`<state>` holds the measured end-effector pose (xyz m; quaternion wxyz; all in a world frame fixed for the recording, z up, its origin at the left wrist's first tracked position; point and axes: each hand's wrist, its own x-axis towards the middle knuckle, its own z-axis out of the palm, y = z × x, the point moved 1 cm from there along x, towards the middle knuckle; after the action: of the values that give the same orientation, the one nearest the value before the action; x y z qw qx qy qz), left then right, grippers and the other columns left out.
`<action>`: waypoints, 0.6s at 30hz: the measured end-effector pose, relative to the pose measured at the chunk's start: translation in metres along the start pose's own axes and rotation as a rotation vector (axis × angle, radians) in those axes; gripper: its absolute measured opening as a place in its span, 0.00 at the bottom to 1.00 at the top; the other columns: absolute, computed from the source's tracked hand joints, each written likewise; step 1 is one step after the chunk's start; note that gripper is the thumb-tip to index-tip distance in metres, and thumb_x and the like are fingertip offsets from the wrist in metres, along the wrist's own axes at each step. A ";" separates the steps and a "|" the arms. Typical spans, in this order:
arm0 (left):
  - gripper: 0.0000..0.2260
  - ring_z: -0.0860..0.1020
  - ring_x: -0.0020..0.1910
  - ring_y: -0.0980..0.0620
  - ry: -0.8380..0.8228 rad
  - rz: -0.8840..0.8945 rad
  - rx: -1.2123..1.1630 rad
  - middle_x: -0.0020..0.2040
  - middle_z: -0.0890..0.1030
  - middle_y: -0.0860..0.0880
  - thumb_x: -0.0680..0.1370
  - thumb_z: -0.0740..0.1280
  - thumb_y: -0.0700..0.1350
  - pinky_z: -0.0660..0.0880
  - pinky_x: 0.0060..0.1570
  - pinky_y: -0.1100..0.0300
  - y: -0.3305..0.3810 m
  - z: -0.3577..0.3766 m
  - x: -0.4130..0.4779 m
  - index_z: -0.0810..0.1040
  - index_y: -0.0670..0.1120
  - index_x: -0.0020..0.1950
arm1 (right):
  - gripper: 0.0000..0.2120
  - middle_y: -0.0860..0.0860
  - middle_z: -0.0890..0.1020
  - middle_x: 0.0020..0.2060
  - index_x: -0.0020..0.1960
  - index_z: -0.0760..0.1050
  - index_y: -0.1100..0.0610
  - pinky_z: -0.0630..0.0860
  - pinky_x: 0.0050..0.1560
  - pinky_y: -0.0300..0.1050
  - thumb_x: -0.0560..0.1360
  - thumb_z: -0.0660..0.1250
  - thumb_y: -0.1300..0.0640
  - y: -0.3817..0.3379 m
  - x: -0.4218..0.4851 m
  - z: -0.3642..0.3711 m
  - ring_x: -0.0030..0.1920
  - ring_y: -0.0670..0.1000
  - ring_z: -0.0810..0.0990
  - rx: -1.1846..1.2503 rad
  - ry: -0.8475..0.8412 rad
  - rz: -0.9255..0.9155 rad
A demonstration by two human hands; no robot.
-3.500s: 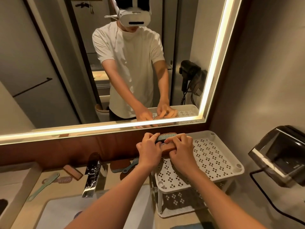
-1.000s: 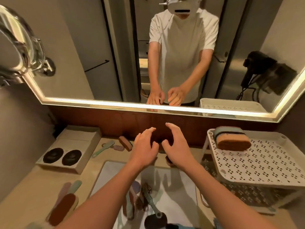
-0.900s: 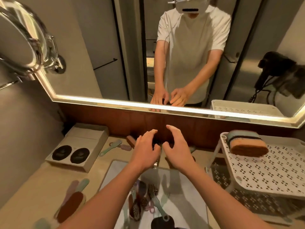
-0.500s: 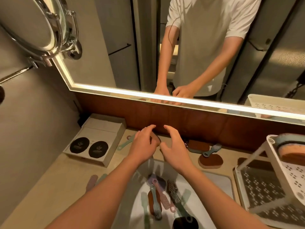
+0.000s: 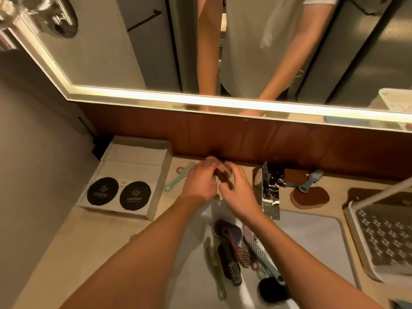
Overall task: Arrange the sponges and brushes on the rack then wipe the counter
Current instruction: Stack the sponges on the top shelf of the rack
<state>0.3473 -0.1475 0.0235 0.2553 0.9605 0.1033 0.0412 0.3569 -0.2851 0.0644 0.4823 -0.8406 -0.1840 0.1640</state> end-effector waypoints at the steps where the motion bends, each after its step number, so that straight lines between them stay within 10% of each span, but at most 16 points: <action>1: 0.26 0.66 0.75 0.51 -0.035 -0.010 0.024 0.74 0.71 0.51 0.76 0.64 0.37 0.62 0.74 0.50 -0.006 0.007 0.006 0.70 0.51 0.73 | 0.27 0.50 0.71 0.69 0.75 0.66 0.55 0.66 0.69 0.38 0.76 0.62 0.64 0.003 0.005 0.003 0.65 0.43 0.70 -0.007 0.010 0.008; 7: 0.32 0.48 0.81 0.51 -0.255 -0.017 0.165 0.83 0.51 0.55 0.80 0.64 0.39 0.48 0.80 0.51 -0.026 0.039 0.045 0.57 0.58 0.80 | 0.30 0.53 0.70 0.72 0.77 0.64 0.57 0.68 0.72 0.46 0.75 0.63 0.66 0.024 0.027 0.017 0.68 0.48 0.71 0.025 0.055 0.112; 18: 0.20 0.67 0.67 0.45 -0.120 0.164 0.440 0.67 0.70 0.46 0.79 0.66 0.46 0.57 0.72 0.49 -0.021 0.045 0.065 0.68 0.49 0.70 | 0.33 0.47 0.68 0.71 0.76 0.63 0.52 0.75 0.65 0.55 0.70 0.59 0.57 0.046 0.031 0.024 0.69 0.49 0.72 -0.020 0.064 0.127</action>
<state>0.4129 -0.1366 -0.0241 0.0413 0.9988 0.0161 -0.0186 0.3800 -0.2744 0.0103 0.4682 -0.8601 -0.1164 0.1657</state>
